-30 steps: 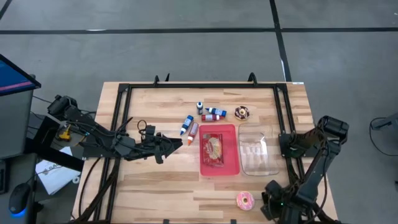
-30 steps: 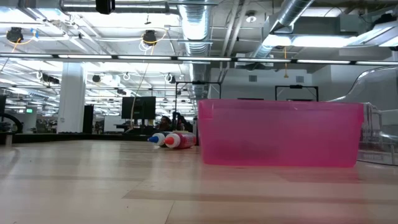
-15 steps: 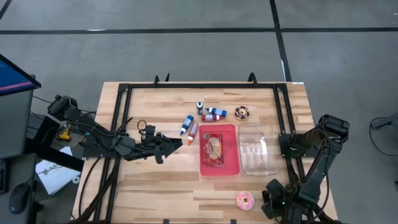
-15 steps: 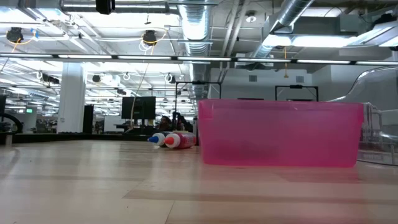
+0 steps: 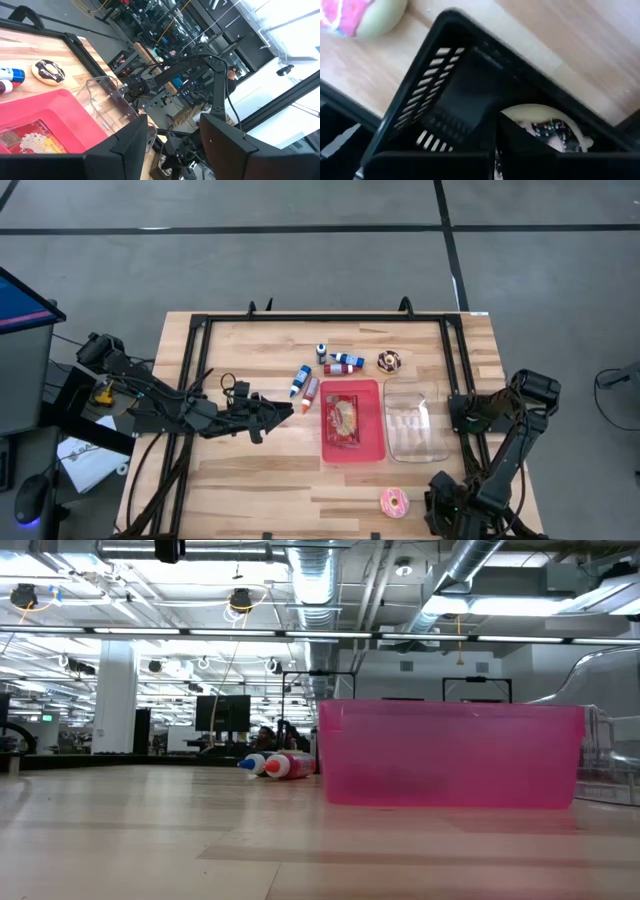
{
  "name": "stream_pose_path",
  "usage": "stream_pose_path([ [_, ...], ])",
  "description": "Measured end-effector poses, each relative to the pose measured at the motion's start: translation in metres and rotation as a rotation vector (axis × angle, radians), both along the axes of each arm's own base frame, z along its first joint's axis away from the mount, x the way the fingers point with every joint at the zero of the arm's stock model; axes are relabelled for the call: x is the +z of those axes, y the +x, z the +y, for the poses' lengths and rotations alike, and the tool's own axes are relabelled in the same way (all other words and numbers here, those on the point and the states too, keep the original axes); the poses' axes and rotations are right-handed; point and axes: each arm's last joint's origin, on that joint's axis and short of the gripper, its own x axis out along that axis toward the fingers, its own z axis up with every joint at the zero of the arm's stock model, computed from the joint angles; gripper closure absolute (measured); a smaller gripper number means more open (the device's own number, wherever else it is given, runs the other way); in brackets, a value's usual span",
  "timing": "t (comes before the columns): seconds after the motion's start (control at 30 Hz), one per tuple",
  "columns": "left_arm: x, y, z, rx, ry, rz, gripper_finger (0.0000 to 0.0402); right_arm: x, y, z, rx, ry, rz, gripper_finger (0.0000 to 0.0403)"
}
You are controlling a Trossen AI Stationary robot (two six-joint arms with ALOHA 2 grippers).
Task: Pick & Place Food Item
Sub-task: Put the bottom black donut into the black bin, then put the pink donut into the black bin
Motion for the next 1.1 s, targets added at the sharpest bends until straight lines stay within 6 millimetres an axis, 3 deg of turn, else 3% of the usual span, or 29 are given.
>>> stream_pose_path([
  [0.27, 0.0, 0.0, 0.0, 0.0, 0.002, 0.001, 0.0225, 0.006, -0.002, 0.002, 0.005, -0.013, 0.003, 0.0402],
  [0.53, 0.0, 0.0, 0.0, 0.0, 0.001, -0.001, 0.0225, 0.024, 0.012, 0.005, -0.01, -0.073, -0.165, 0.0402],
  [0.8, 0.0, 0.0, -0.001, -0.022, 0.01, 0.0, 0.0225, 0.052, 0.045, 0.007, 0.008, -0.121, -0.449, 0.0389],
  [1.1, 0.005, 0.001, -0.004, -0.144, 0.046, -0.04, 0.0225, 0.07, 0.101, -0.022, 0.134, -0.12, -0.552, 0.0319],
])
